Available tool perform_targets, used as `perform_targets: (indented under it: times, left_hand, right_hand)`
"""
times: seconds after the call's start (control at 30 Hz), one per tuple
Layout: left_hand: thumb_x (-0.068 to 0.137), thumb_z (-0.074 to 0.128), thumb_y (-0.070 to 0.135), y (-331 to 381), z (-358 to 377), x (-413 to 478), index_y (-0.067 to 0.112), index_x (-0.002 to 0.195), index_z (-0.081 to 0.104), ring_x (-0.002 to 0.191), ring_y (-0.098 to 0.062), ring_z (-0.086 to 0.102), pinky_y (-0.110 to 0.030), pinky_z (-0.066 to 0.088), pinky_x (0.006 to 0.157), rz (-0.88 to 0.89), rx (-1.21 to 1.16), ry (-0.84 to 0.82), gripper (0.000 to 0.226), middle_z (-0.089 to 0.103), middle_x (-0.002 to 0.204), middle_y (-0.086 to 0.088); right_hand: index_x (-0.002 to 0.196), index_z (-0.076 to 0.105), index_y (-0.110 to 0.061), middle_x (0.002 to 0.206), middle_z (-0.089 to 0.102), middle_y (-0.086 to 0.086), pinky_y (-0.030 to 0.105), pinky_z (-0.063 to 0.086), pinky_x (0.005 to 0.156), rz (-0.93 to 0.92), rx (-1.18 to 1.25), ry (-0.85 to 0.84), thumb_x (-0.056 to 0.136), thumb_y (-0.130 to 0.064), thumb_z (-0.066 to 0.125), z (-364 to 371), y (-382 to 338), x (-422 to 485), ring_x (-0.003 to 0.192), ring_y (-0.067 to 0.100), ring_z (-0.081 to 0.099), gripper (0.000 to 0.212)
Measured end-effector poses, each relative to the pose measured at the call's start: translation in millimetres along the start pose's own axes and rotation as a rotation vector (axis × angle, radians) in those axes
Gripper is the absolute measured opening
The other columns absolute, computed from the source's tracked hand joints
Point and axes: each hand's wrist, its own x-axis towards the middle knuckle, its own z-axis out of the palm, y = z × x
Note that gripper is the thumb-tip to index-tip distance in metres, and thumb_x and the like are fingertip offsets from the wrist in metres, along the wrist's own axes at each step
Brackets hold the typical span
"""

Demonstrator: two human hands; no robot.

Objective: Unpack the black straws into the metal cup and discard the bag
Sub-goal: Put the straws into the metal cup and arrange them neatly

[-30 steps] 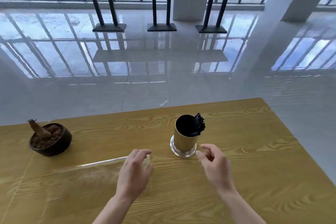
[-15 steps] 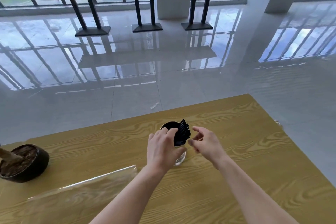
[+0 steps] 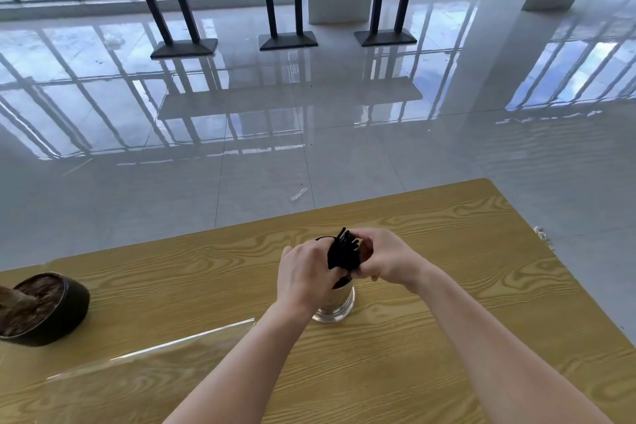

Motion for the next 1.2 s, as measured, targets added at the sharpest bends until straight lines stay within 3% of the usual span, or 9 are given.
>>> perform_targets:
  times: [0.17,0.33,0.47,0.53,0.7,0.77,0.97,1.1,1.2]
  left_hand:
    - [0.074,0.075,0.04,4,-8,14,0.026,0.097,0.059,0.081,-0.022,0.066,-0.033,0.043,0.066,-0.064,-0.014,-0.126,0.031,0.071,0.086,0.005]
    - [0.072,0.073,0.026,1,-15,23,0.031,0.081,0.068,0.074,-0.015,0.067,-0.036,0.057,0.064,-0.169,-0.213,-0.179,0.011,0.071,0.075,0.009]
    - [0.072,0.075,0.028,-12,-23,23,0.033,0.067,0.069,0.068,-0.006,0.068,-0.034,0.058,0.064,-0.195,-0.359,-0.225,0.009,0.071,0.066,0.014]
    - [0.072,0.076,0.032,-17,-25,23,0.03,0.073,0.071,0.072,-0.008,0.07,-0.038,0.059,0.068,-0.223,-0.369,-0.238,0.005,0.073,0.071,0.011]
    - [0.077,0.079,0.032,-23,-16,11,0.032,0.113,0.067,0.083,-0.005,0.067,-0.025,0.054,0.069,-0.256,-0.377,-0.098,0.038,0.068,0.082,0.016]
    - [0.079,0.079,0.032,-26,-9,6,0.031,0.124,0.064,0.075,-0.002,0.063,-0.018,0.046,0.062,-0.27,-0.402,-0.001,0.048,0.064,0.077,0.015]
    - [0.085,0.075,0.034,-33,2,1,0.029,0.116,0.072,0.068,-0.01,0.063,-0.025,0.047,0.062,-0.353,-0.455,0.179,0.032,0.064,0.069,0.006]
    - [0.088,0.073,0.033,-31,0,7,0.027,0.113,0.074,0.068,-0.01,0.062,-0.025,0.048,0.064,-0.369,-0.497,0.209,0.026,0.064,0.069,0.006]
    - [0.088,0.072,0.031,-29,-3,12,0.024,0.112,0.074,0.067,-0.009,0.061,-0.025,0.048,0.064,-0.381,-0.51,0.21,0.025,0.062,0.068,0.009]
  right_hand:
    - [0.093,0.073,-0.017,0.062,0.06,-0.007,0.026,0.04,0.046,-0.02,-0.01,-0.013,0.07,-0.007,0.076,1,-9,9,0.051,0.006,0.051,0.026]
    - [0.089,0.072,-0.004,0.058,0.059,-0.003,0.025,0.037,0.045,0.011,0.054,0.017,0.079,-0.009,0.072,7,-14,18,0.049,0.012,0.048,0.012]
    - [0.092,0.073,0.0,0.059,0.062,0.004,0.023,0.036,0.041,0.066,0.12,0.035,0.08,-0.011,0.076,8,-18,25,0.045,0.012,0.049,0.017]
    - [0.097,0.07,-0.001,0.059,0.064,0.005,0.023,0.038,0.04,0.069,0.127,0.069,0.08,-0.011,0.078,12,-20,30,0.044,0.01,0.052,0.021]
    - [0.134,0.052,-0.022,0.064,0.07,0.003,0.016,0.043,0.044,0.049,0.055,0.183,0.08,-0.016,0.081,21,-18,30,0.046,0.008,0.058,0.062]
    - [0.135,0.054,-0.022,0.07,0.07,0.004,0.017,0.046,0.049,0.018,0.048,0.276,0.081,-0.019,0.082,21,-11,23,0.049,0.006,0.059,0.061]
    - [0.12,0.07,-0.023,0.083,0.067,-0.002,0.039,0.059,0.076,-0.06,-0.085,0.492,0.091,-0.024,0.073,21,1,12,0.07,0.01,0.061,0.029]
    - [0.132,0.065,-0.024,0.098,0.065,-0.009,0.021,0.048,0.073,-0.121,-0.236,0.469,0.095,-0.029,0.068,22,-6,22,0.078,0.001,0.056,0.037]
    - [0.132,0.066,-0.023,0.107,0.067,-0.006,0.025,0.049,0.078,-0.14,-0.267,0.43,0.096,-0.026,0.067,23,-12,31,0.081,0.005,0.059,0.036]
